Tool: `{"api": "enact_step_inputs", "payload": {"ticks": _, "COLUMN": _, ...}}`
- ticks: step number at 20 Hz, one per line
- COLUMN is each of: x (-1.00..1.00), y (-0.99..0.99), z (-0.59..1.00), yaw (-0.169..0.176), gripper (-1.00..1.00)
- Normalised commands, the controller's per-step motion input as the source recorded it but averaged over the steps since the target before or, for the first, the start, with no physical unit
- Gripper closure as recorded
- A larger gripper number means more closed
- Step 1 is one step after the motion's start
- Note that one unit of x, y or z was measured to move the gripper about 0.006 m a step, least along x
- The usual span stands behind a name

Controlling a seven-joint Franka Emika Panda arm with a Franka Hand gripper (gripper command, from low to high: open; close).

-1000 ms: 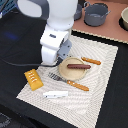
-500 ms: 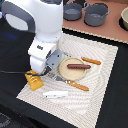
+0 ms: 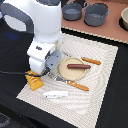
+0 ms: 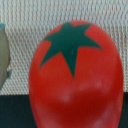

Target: Interact with the objects in diverse but meaningful ways.

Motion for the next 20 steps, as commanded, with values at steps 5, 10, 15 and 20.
{"api": "enact_step_inputs", "payload": {"ticks": 5, "x": 0.48, "y": 0.11, "z": 0.98, "yaw": 0.000, "gripper": -1.00}}
{"api": "enact_step_inputs", "payload": {"ticks": 10, "x": 0.79, "y": 0.06, "z": 0.51, "yaw": -0.001, "gripper": -1.00}}
{"api": "enact_step_inputs", "payload": {"ticks": 15, "x": 0.75, "y": 0.00, "z": 0.07, "yaw": -0.006, "gripper": -1.00}}
{"api": "enact_step_inputs", "payload": {"ticks": 20, "x": 0.65, "y": -0.05, "z": -0.01, "yaw": -0.004, "gripper": -1.00}}
